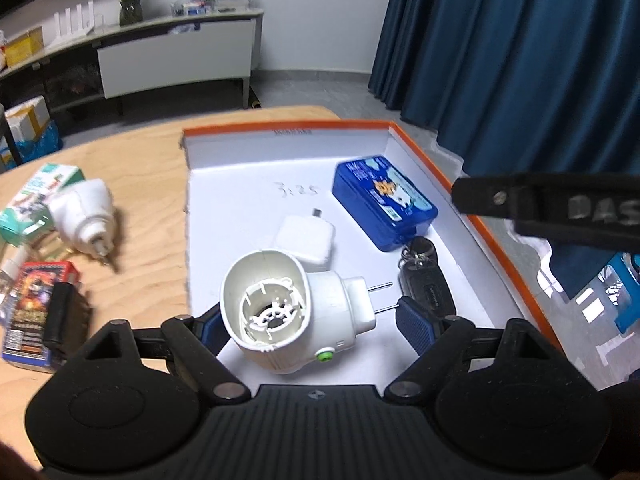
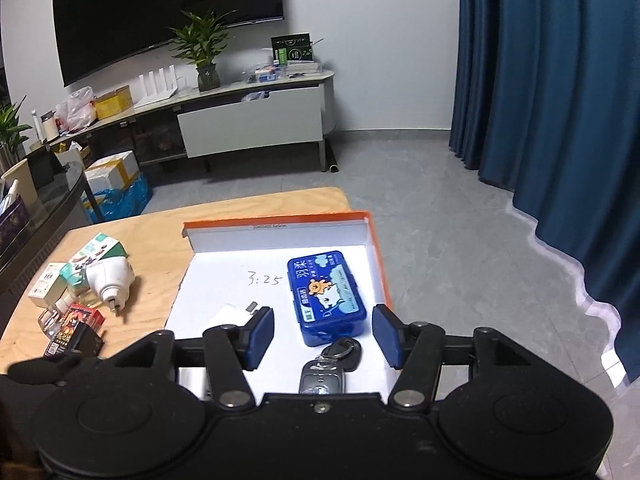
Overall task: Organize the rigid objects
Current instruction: 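Lower the diffuser into the box and open the left gripper while the right releases the key fob, then withdraw both grippers from the box toward the items on the table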
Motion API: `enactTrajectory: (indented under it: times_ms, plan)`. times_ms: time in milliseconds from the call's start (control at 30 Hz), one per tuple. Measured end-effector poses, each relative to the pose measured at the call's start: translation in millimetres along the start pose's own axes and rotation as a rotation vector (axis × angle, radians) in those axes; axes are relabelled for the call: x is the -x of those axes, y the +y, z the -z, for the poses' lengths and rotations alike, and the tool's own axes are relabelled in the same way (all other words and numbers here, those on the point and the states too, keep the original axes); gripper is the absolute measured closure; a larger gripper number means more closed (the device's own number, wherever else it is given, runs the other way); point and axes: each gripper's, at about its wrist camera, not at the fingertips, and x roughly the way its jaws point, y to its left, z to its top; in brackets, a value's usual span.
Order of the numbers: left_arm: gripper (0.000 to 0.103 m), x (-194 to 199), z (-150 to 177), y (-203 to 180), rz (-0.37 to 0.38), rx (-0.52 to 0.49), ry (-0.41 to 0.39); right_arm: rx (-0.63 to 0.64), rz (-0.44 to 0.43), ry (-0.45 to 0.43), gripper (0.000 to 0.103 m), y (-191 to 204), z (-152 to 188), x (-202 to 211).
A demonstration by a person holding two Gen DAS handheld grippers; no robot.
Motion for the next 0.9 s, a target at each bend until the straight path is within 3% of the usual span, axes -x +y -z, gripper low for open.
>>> enactTrajectory:
  times_ms: [100,200,467,900]
  plan:
    - [0.014,-6.5,-0.1,-6.0,-0.001,-0.005,0.034,0.004,0.019,-0.002,0.036,3.5,-6.1,-1.8]
    - [0.002,1.9,-1.3,-9.3,-0.016,-0.026,0.019,0.003,0.032,-0.006,0.033,2.0,-7.6,0.1]
    - [0.001,29.0,-7.5,11.5,-0.083,0.018,0.014,-0.014,0.031,-0.018,0.025,14.5,-13.3,5.8]
    - [0.0,73.6,13.6,89.5,-0.219,0.165,0.0,0.062,-0.114,0.046,0.022,90.4,0.0,-9.1]
